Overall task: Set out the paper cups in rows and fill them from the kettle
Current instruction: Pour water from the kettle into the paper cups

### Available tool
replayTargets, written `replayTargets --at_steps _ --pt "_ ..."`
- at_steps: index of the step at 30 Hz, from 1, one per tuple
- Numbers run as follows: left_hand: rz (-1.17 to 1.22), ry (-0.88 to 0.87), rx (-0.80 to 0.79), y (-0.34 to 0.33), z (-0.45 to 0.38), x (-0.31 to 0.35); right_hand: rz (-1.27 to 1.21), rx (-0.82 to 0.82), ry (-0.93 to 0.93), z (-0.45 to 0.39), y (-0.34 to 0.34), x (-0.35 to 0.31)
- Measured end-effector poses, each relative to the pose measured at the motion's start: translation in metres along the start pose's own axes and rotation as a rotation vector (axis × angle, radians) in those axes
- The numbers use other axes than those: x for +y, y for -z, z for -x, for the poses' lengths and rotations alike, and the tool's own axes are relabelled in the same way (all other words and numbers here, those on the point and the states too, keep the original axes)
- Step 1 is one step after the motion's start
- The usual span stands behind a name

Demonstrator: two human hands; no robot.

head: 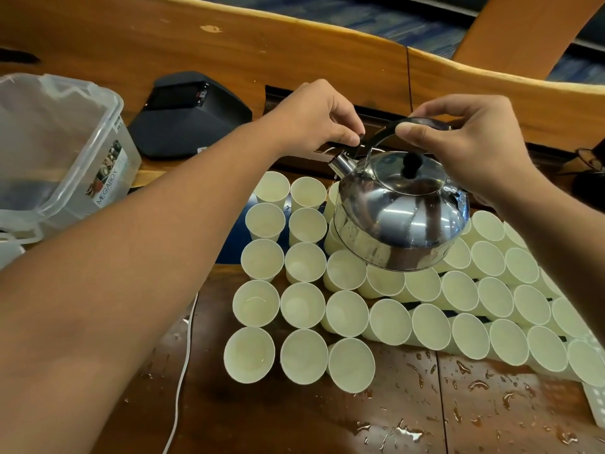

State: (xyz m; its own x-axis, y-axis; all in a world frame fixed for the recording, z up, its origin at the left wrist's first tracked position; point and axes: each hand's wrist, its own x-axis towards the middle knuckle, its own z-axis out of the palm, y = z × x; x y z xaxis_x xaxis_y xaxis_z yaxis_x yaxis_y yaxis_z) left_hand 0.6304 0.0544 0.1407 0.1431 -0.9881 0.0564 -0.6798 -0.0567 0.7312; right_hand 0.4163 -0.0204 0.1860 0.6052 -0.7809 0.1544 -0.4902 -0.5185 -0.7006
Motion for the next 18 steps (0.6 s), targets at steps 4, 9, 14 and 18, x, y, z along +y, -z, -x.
replayTargets --at_steps 4,9,14,18 --pt "-0.003 -0.002 -0.005 0.001 0.004 0.003 -0.003 -0.006 0.010 0.004 0.002 -0.001" --pt "-0.028 -0.028 -0.010 0.004 0.010 0.011 -0.024 -0.005 0.026 0.012 0.007 -0.004" --pt "-0.039 -0.048 -0.016 0.003 0.019 0.017 -0.022 -0.013 0.035 0.025 0.012 -0.010" --pt "-0.008 -0.058 -0.026 0.000 0.032 0.019 -0.036 -0.020 0.034 0.039 0.012 -0.013"
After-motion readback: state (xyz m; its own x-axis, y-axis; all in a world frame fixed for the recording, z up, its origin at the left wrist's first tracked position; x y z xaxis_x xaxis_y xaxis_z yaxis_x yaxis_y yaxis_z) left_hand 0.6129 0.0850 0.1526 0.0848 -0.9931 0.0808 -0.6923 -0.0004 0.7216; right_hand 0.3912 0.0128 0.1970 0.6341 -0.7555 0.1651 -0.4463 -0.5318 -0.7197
